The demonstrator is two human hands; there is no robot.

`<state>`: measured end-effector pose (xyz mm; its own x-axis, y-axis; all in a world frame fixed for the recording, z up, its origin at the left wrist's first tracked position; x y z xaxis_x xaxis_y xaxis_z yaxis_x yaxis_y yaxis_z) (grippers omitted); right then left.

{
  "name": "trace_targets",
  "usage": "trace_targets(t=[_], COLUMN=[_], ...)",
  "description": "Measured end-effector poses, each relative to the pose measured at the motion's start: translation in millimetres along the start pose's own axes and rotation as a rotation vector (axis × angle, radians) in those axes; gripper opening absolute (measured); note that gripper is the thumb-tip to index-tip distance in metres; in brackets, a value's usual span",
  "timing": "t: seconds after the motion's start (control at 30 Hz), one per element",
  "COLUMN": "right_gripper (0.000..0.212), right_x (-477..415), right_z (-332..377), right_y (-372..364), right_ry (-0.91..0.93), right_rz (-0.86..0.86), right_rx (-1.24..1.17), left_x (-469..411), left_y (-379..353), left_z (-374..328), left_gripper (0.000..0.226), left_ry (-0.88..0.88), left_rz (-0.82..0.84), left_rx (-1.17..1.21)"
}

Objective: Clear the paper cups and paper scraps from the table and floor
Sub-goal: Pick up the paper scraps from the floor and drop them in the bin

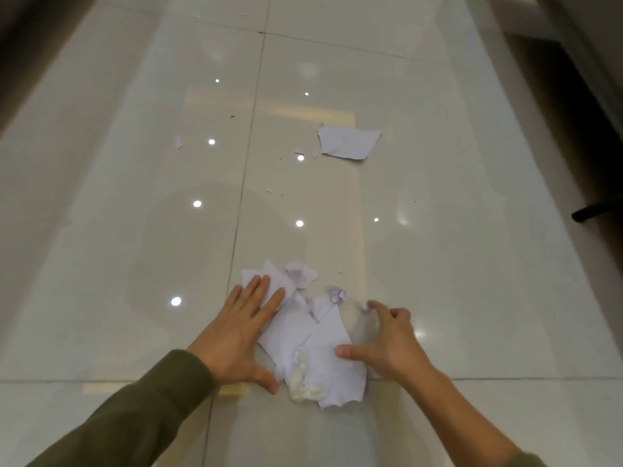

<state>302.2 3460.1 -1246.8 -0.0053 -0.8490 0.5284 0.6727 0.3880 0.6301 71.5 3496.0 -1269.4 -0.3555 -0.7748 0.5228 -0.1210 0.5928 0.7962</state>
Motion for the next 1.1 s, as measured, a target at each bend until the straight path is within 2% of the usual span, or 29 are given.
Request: trace_targets(t=[0.1, 0.23, 0.3, 0.4, 0.47, 0.53, 0.6, 0.7, 0.77, 0.83, 0.9, 1.0, 1.1], right_gripper=[0.09, 0.072, 0.058, 0.027, 0.018, 0.017, 0.025, 0.026, 0.022, 0.017, 0.012, 0.007, 0.019], right_x=[4.5, 3.0, 1.9, -0.7, -0.9, 0.6, 2.1, 2.8, 1.1, -3.7, -9.6, -19.1, -25.0], right_z=[9.4, 18.7, 23.0, 25.8, 25.5, 25.0, 24.3, 23.1, 25.4, 35.4, 53.1, 93.3, 145.0], right_y=[-23.3, -33.8, -36.0, -36.3, -38.4, -41.5, -45.3, -47.9, -47.6, -41.4, -28.8, -5.0, 24.4], right_ry=[0.019, 0.006, 0.009, 0.014, -0.017, -0.061, -0.088, -0.145, -0.189, -0.185, -0.158, -0.066, 0.037], right_rz=[0.01, -0.047, -0.062, -0.116, -0.126, -0.126, -0.122, -0.132, -0.135, -0.122, -0.146, -0.134, -0.1], right_rx=[-0.063, -0.209, -0.255, -0.345, -0.44, -0.558, -0.62, -0.647, -0.694, -0.664, -0.708, -0.823, -0.898], left_x=[6.8, 13.4, 15.2, 21.1, 25.3, 28.1, 30.5, 29.1, 28.9, 26.7, 26.7, 28.3, 31.3], left_y=[-17.4, -26.0, -28.3, -33.4, -33.2, -33.5, -32.2, -34.6, -26.0, -13.4, 6.5, 48.6, 100.5], left_z=[-17.5, -34.9, -43.7, -59.6, -70.1, -73.3, -75.6, -71.6, -75.0, -75.9, -76.9, -70.1, -55.5], left_gripper=[0.128, 0.099, 0.084, 0.067, 0.061, 0.051, 0.03, 0.021, 0.015, 0.032, 0.044, 0.04, 0.034], left_ry=[-0.03, -0.007, 0.01, 0.028, 0.029, 0.065, 0.112, 0.18, 0.212, 0.217, 0.244, 0.235, 0.255], left_rz=[-0.001, -0.064, -0.104, -0.06, -0.073, -0.137, -0.135, 0.061, -0.062, -0.173, -0.262, -0.358, -0.483], left_rx=[-0.046, 0.053, 0.155, 0.361, 0.468, 0.622, 0.812, 1.134, 1.057, 0.895, 0.865, 1.022, 1.009])
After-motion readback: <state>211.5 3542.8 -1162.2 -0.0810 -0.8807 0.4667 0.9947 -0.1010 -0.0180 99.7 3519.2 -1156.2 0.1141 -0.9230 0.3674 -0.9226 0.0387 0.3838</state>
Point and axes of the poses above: each hand's wrist, its own x-axis away from the middle knuckle, its own y-axis out of the back of the hand, z = x × y, the point moved 7 cm from there along -x, towards the middle knuckle, and after that the axes turned 15 degrees about y, right-handed, at the moved point
